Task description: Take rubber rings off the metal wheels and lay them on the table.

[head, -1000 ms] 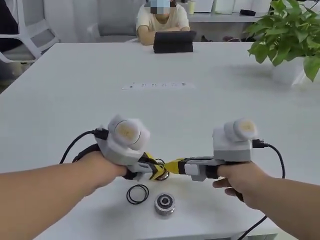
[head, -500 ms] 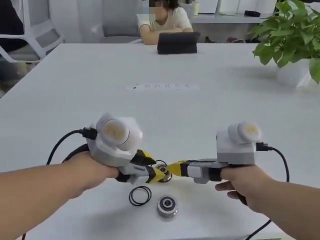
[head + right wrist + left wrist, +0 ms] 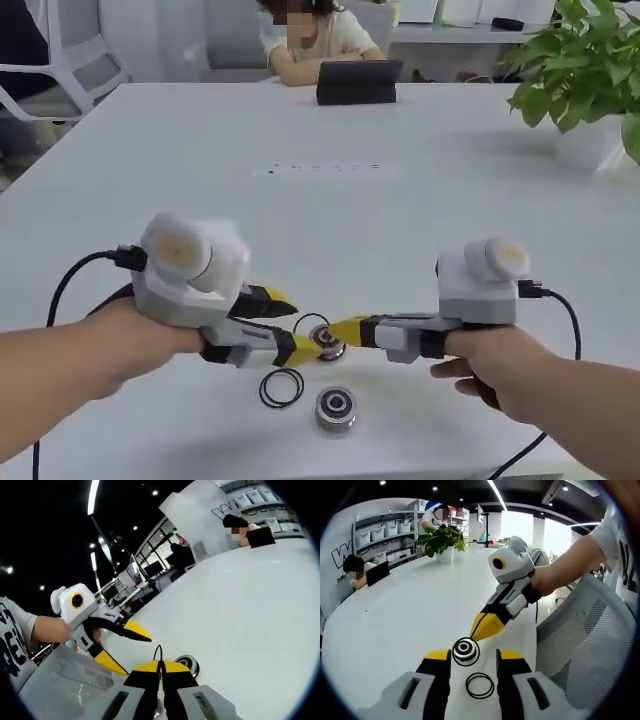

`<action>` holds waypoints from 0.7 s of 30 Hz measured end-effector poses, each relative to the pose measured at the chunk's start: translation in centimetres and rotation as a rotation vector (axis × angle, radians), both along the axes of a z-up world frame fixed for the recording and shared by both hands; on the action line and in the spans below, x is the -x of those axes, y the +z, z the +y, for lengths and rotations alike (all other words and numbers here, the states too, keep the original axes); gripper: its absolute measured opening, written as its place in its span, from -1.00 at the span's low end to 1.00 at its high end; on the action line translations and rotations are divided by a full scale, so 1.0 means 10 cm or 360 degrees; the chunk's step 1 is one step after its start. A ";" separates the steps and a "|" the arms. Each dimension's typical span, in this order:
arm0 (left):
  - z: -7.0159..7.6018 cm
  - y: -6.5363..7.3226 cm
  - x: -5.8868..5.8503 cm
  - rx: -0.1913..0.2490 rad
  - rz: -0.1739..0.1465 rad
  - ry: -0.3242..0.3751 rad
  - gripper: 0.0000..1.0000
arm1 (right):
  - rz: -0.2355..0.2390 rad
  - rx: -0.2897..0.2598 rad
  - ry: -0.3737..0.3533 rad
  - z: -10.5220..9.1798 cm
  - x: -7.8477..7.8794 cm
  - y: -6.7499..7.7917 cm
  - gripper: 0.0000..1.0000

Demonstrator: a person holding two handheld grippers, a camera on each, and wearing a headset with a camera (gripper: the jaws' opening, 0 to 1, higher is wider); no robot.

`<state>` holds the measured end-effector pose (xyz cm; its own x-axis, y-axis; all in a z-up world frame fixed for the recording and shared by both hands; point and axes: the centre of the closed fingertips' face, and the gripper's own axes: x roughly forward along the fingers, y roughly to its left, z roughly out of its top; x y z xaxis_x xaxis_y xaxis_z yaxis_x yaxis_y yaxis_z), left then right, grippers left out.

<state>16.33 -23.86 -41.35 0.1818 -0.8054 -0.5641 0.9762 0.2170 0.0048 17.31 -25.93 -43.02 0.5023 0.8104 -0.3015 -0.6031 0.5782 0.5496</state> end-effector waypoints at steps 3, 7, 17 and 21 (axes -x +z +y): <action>0.05 0.06 0.04 0.0028 0.0007 -0.0003 -0.31 | -0.0002 -0.0013 0.0008 0.02 0.02 0.02 -1.00; 0.10 0.14 0.07 0.0066 0.0009 0.0001 -0.25 | 0.0005 -0.0027 0.0026 0.05 0.04 0.04 -1.00; 0.27 0.28 0.15 0.0126 0.0008 0.0013 -0.07 | 0.0012 -0.0034 0.0080 0.15 0.09 0.06 -1.00; 0.35 0.31 0.16 0.0136 0.0010 0.0033 -0.04 | 0.0010 -0.0033 0.0108 0.19 0.10 0.07 -1.00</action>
<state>14.77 -20.38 -38.23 0.1956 -0.8468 -0.4946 0.9714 0.2366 -0.0209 16.29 -24.01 -42.29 0.4441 0.8487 -0.2872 -0.6367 0.5245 0.5652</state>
